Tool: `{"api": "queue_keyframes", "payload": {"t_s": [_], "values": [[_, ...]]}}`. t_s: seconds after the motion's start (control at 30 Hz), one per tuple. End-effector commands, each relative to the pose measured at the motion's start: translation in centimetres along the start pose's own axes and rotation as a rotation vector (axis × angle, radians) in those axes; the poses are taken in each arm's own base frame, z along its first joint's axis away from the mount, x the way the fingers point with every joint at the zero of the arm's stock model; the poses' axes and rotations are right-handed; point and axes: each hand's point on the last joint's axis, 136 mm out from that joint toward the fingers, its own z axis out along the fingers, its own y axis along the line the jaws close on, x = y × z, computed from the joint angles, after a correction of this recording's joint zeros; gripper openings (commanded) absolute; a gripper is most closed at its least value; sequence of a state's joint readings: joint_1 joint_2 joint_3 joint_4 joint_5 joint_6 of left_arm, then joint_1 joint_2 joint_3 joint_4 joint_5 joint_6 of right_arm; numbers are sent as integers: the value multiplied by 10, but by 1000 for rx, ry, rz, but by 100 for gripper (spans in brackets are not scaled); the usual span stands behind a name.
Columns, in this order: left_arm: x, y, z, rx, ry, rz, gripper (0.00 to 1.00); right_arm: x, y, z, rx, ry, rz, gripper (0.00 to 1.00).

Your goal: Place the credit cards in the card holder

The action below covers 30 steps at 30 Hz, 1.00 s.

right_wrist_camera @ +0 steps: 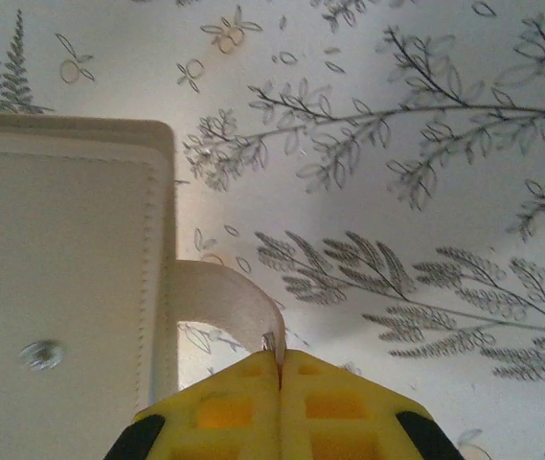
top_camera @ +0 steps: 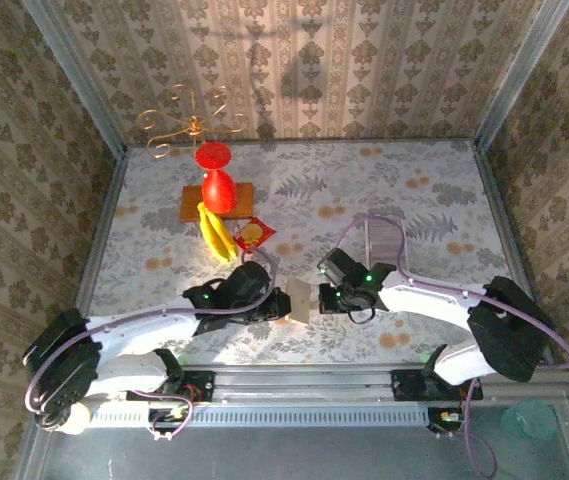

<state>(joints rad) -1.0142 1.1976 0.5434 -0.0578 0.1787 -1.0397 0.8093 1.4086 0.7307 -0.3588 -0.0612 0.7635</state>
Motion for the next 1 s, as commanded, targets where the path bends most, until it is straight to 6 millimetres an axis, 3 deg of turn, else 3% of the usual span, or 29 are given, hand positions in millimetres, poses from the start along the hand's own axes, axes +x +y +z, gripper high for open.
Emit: {"api": "queue_keyframes", "payload": {"t_s": [0.0,0.23,0.33,0.63,0.97], "values": [[-5,-4,7,-18,-24,13,19,-5,7,-13,-50,-36,13,0],[-10,24,-2,-152,-87,-11,42,-6,19,-31,-130,-69,18,0],[-14,27,-10,-162,-122,-20,49,-7,23,-40,-162,-86,21,0],[-22,11,-13,-96,-149,-22,70,-11,39,-61,-264,-136,20,0],[-28,-5,-2,-48,-141,-16,74,-11,44,-65,-285,-141,9,0]]}}
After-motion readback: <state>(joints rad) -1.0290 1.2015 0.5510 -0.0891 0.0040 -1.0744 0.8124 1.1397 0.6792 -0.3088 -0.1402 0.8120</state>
